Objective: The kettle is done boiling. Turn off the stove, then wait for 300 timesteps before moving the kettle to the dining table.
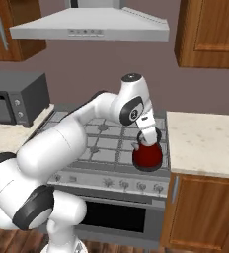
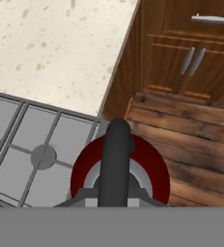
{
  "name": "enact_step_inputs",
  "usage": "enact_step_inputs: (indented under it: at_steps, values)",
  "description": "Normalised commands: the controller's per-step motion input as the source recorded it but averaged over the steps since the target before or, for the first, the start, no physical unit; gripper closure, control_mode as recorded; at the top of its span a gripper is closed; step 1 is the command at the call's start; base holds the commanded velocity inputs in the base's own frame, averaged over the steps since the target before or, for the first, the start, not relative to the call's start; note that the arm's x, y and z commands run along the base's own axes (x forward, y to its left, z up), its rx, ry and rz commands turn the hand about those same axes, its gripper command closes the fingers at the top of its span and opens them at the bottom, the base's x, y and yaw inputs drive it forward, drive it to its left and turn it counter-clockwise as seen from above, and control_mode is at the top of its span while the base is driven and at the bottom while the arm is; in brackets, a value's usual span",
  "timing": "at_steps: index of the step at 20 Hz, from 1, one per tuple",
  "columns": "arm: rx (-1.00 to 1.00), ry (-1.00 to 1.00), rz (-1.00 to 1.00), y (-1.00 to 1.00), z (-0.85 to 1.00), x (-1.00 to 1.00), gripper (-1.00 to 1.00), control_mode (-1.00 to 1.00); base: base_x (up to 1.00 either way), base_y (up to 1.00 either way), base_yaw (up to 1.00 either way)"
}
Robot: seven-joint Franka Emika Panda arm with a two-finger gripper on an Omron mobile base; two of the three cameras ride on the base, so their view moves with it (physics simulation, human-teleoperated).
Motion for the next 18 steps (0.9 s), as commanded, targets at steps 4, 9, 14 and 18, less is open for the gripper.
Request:
enact_step_inputs:
  at_steps: [4,9,14,18]
  values:
    - [0.0,0.0,0.0,0.0,0.0,0.0,1.0,1.0,-0.56,-0.07,-0.25]
    - [0.0,0.0,0.0,0.0,0.0,0.0,1.0,1.0,-0.41,0.0,-0.38]
    - [0.0,0.0,0.0,0.0,0.0,0.0,1.0,1.0,-0.32,0.01,-0.48]
    - [0.0,0.0,0.0,0.0,0.0,0.0,1.0,1.0,-0.27,0.19,-0.53]
